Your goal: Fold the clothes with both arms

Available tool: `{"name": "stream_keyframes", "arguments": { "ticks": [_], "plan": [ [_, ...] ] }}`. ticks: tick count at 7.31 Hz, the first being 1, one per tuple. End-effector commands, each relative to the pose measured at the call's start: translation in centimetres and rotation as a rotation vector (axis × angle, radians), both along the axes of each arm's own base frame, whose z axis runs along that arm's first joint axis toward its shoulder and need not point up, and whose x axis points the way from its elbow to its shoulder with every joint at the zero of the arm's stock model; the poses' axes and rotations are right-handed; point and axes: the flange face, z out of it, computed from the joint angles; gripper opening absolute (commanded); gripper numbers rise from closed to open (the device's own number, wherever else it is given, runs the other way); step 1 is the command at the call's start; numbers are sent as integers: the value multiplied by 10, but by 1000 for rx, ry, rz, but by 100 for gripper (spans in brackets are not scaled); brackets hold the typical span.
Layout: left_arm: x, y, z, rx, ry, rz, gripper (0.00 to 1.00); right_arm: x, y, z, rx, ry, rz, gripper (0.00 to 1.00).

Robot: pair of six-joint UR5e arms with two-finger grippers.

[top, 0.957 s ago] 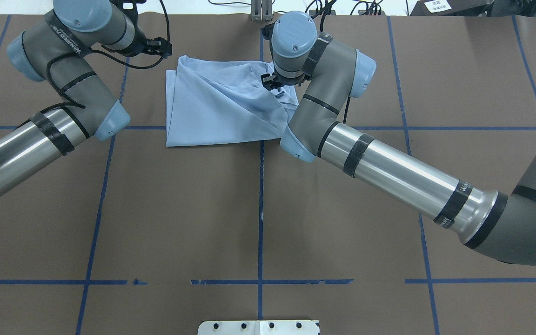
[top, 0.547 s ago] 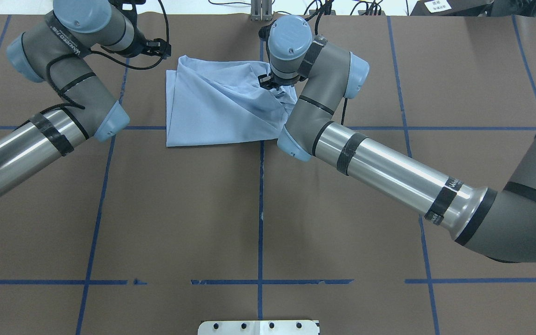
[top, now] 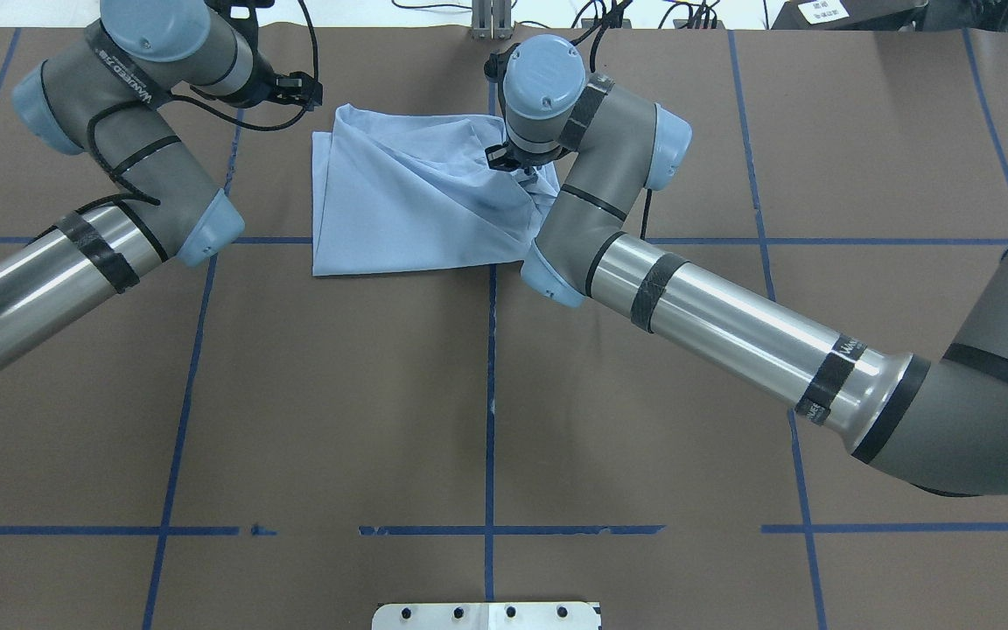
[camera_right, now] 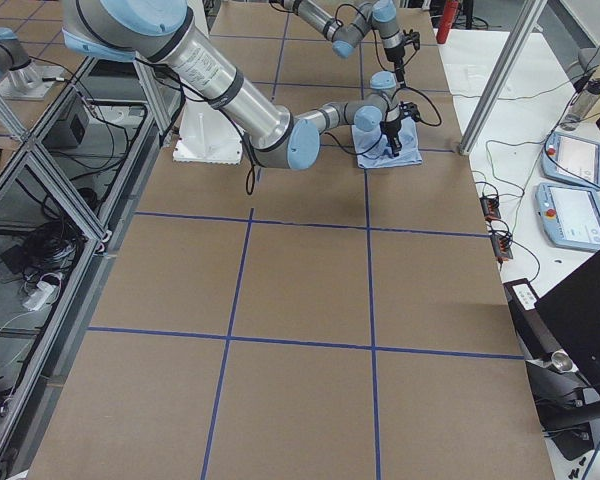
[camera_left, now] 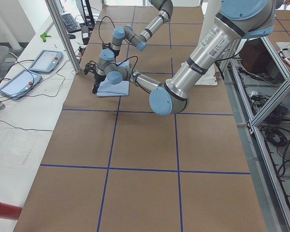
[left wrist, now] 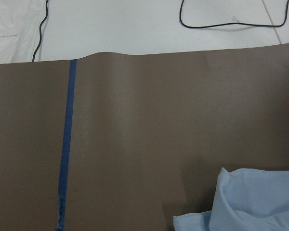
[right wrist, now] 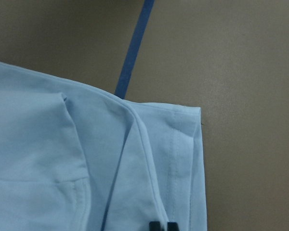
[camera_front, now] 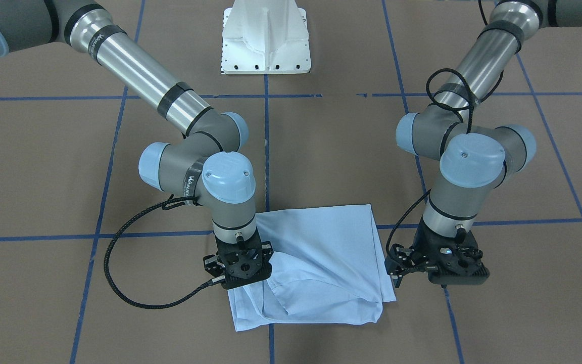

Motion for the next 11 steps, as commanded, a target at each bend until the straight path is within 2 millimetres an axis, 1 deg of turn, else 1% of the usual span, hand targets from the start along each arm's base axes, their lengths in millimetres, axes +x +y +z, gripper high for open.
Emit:
{"name": "stream_keyframes", "arguments": {
  "ticks": [1,2,5,6,8,9,10,11],
  "plan": [
    [1,0,-1,-5,5,-5,100,0,0,3,2,7,0,0],
    [2,1,-1,-6,5,-4,100,1,-1,3,9,13,7,0],
    [2,0,-5,-4,10,-6,100,15,-20,15,117,127,117,0],
    [2,0,-5,-4,10,-6,100,21,-26,15,161,169,159,0],
    [4,1,-6,-3,11,-4,100,28,-36,26,219,255,223,0],
    [3,1,-5,-4,10,-4,100,29,-37,25,227,263,234,37],
    [3,1,-5,-3,11,-4,100,29,-37,23,231,262,239,99],
    [4,1,-6,-2,12,-4,100,29,-37,22,231,260,238,100]
  ]
}}
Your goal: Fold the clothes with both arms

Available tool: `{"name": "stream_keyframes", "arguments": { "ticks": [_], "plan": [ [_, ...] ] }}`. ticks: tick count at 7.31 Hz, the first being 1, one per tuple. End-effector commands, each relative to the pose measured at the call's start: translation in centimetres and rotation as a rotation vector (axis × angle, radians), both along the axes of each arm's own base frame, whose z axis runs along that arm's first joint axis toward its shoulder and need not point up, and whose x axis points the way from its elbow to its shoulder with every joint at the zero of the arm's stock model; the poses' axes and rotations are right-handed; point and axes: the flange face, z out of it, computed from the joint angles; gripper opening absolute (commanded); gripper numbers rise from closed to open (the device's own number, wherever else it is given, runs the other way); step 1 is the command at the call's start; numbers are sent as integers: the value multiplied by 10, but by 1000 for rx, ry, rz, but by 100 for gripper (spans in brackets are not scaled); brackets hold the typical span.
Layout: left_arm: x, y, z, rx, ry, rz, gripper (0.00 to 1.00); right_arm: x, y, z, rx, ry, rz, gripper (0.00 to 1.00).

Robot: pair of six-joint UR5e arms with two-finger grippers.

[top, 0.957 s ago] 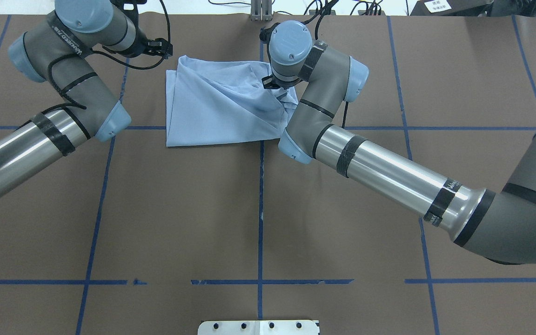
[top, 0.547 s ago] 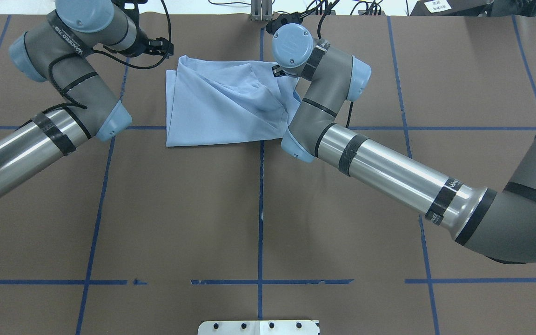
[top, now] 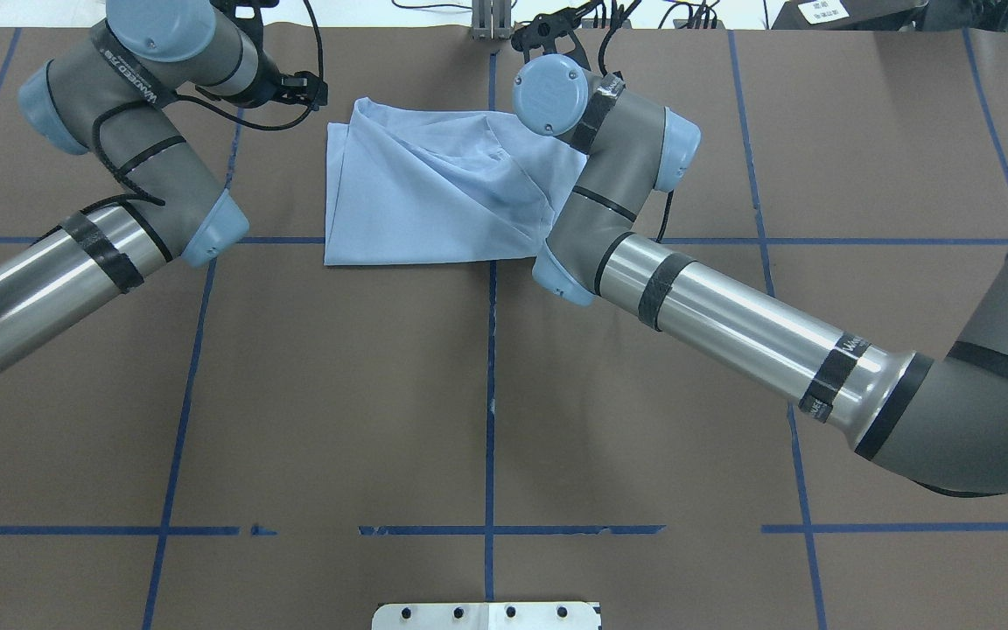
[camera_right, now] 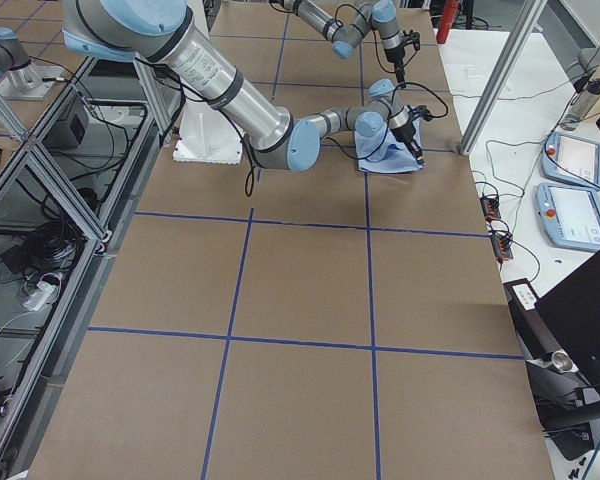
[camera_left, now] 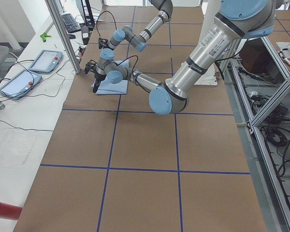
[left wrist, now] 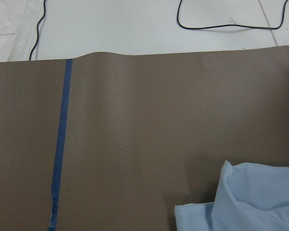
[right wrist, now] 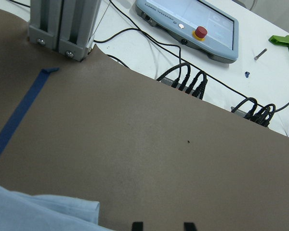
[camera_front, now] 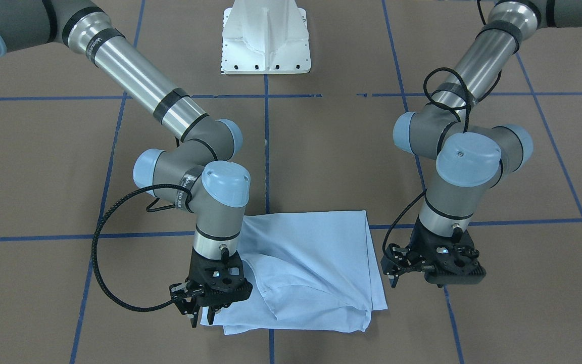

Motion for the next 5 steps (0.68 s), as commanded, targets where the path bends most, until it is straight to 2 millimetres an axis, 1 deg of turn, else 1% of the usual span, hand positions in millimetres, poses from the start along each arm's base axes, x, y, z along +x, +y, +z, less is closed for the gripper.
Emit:
{"name": "stream_keyframes", "arguments": {
  "ticks": [1,2,3,4,5],
  "plan": [
    [0,0,-1,0,0,0,100,-1,0,-3,0,-7,-1,100],
    [-1,-1,-1,1,2,0,100,0,1,-6,-19,-33,-25,100],
    [-3,0,-4,5,6,6,100,23,-7,-18,-35,-91,-47,100],
    [-14,5,-17,11,40,32,100,65,-6,2,-90,-149,-97,100],
    [-35,17,-11,16,60,41,100,114,-8,16,-138,-162,-156,100]
  ]
}}
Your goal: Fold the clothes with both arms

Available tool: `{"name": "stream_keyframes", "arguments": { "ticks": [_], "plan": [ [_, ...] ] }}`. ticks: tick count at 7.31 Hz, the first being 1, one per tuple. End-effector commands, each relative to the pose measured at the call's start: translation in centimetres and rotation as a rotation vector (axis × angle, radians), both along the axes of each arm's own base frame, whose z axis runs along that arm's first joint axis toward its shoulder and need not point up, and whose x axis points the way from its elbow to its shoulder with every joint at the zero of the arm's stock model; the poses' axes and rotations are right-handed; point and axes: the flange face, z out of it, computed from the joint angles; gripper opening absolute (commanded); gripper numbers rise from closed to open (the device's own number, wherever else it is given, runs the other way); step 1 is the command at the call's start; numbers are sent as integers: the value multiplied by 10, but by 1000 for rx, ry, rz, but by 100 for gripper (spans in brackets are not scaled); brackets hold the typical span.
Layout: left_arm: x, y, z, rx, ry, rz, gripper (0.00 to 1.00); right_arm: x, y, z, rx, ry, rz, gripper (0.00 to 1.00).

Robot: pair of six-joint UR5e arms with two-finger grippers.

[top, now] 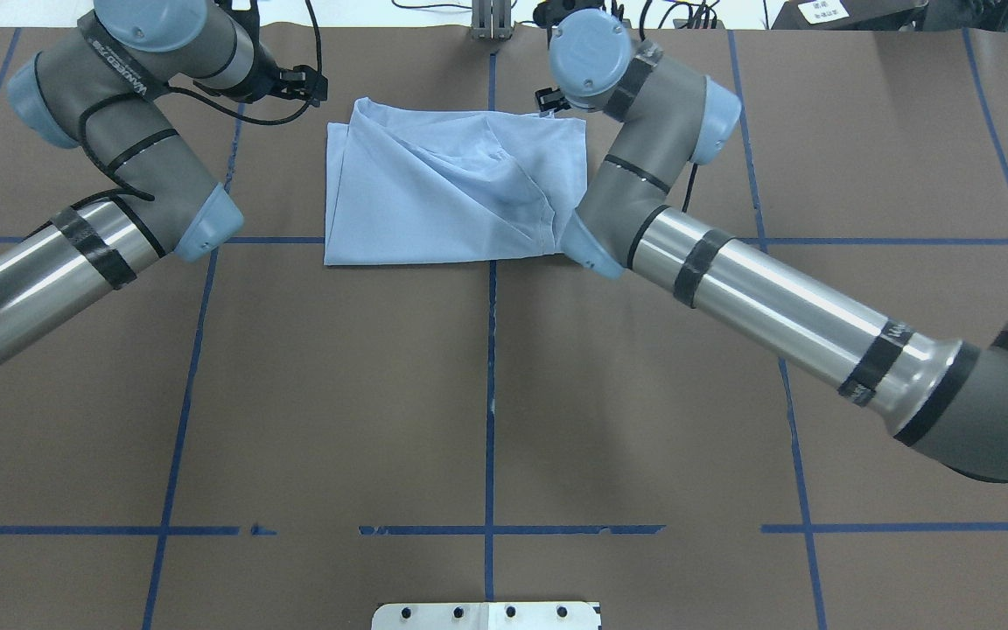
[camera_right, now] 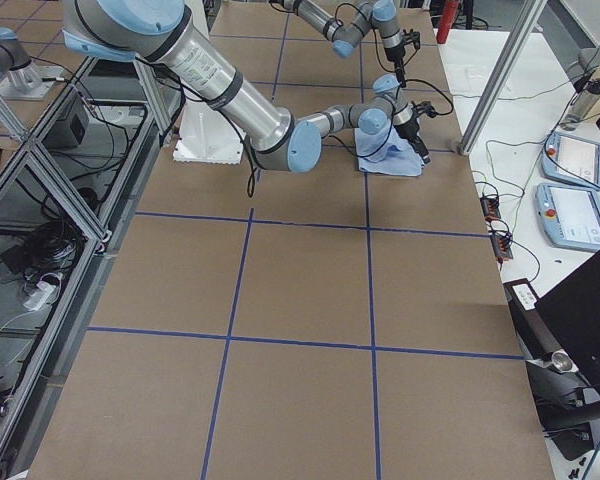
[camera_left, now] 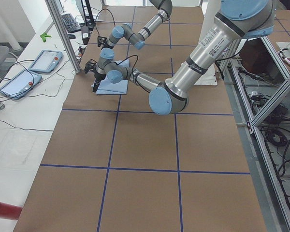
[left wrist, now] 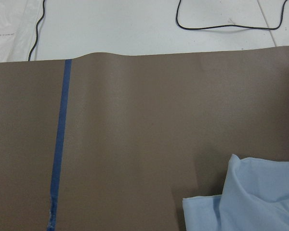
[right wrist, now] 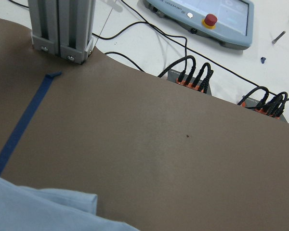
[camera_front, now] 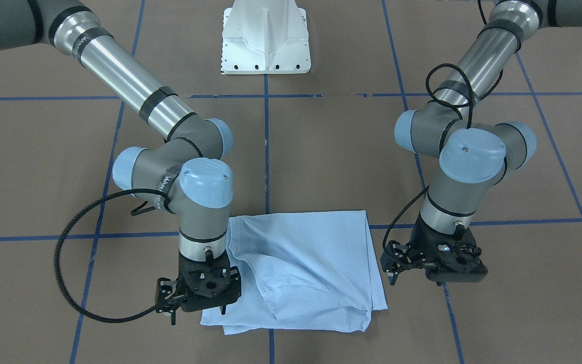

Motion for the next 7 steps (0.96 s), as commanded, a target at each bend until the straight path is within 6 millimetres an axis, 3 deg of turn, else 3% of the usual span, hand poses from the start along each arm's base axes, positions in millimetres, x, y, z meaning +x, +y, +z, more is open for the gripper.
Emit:
{"name": "stream_keyframes", "arguments": {
  "ticks": [1,2,3,4,5,6,7],
  "plan": [
    [-45,25,14,1,41,18,100,89,2,28,-84,-44,-112,100],
    [-52,28,20,0,38,19,100,89,7,26,-94,-65,-118,100],
    [-53,27,21,20,23,31,100,70,15,22,-102,-82,-111,100],
    [-54,26,22,24,18,31,100,41,9,-6,-74,-83,-88,100],
    [-53,26,23,25,16,32,100,9,7,-22,-78,-124,-33,100],
    [-53,26,26,22,12,33,100,-15,5,-20,-39,-163,-13,100],
    [-53,26,29,18,10,33,100,-43,-1,-40,-25,-174,35,100]
  ]
}}
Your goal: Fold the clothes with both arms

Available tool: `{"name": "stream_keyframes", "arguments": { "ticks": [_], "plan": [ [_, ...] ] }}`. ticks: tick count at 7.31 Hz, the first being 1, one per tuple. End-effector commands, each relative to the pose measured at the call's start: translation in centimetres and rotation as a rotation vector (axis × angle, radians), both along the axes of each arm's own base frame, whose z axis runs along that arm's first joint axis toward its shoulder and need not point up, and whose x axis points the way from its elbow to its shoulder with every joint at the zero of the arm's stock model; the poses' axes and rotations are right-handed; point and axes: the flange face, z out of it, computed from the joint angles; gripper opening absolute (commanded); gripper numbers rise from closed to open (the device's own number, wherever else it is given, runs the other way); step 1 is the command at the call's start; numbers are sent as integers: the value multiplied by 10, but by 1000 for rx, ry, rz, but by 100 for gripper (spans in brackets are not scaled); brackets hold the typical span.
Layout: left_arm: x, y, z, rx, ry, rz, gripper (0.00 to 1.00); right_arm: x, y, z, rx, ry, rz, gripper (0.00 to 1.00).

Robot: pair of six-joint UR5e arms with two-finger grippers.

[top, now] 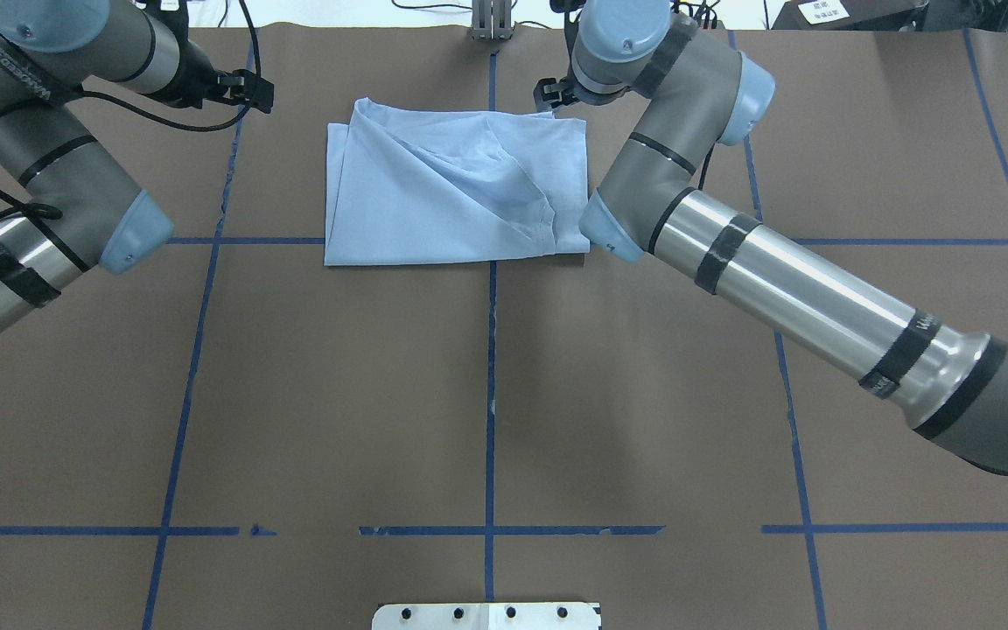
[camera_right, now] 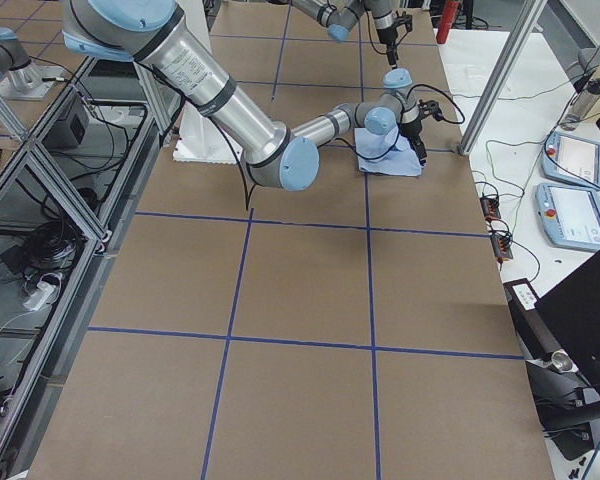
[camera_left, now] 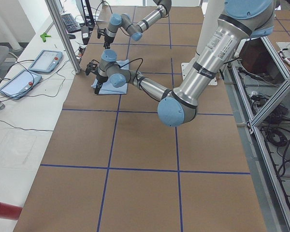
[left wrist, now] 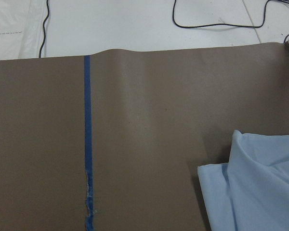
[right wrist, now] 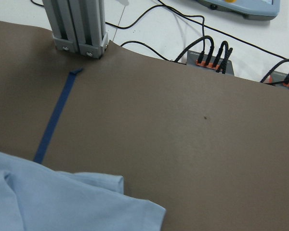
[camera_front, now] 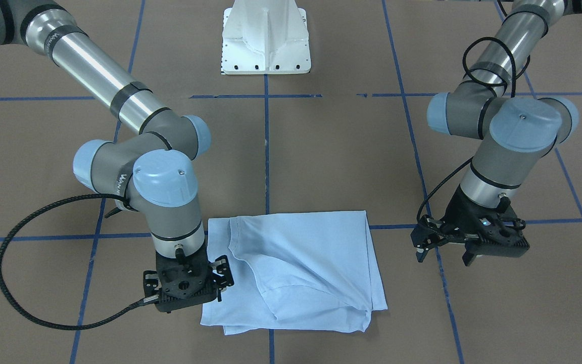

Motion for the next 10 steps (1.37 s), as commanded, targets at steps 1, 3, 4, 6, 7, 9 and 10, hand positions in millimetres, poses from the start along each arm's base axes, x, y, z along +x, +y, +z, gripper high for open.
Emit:
{"name": "stream_keyframes", "arguments": {
  "ticks": [1,3,4,6,7,9,10],
  "plan": [
    [0,0,5,-5,-5,1,100,-53,-7,-39,5,-60,83,100],
    [1,-1,9,-9,-9,1,100,-89,0,-35,27,-109,115,99],
    [1,-1,10,-10,-10,1,100,-96,3,-33,23,-102,111,95],
    [1,-2,11,-10,-10,1,100,-110,13,-38,32,-121,94,89],
    [1,-2,11,-10,-10,1,100,-113,14,-25,39,-154,102,88],
    [1,-2,11,-11,-11,1,100,-119,19,-20,44,-154,103,82],
    [0,-2,11,-10,-10,0,100,-119,17,-24,47,-157,104,70]
  ]
}}
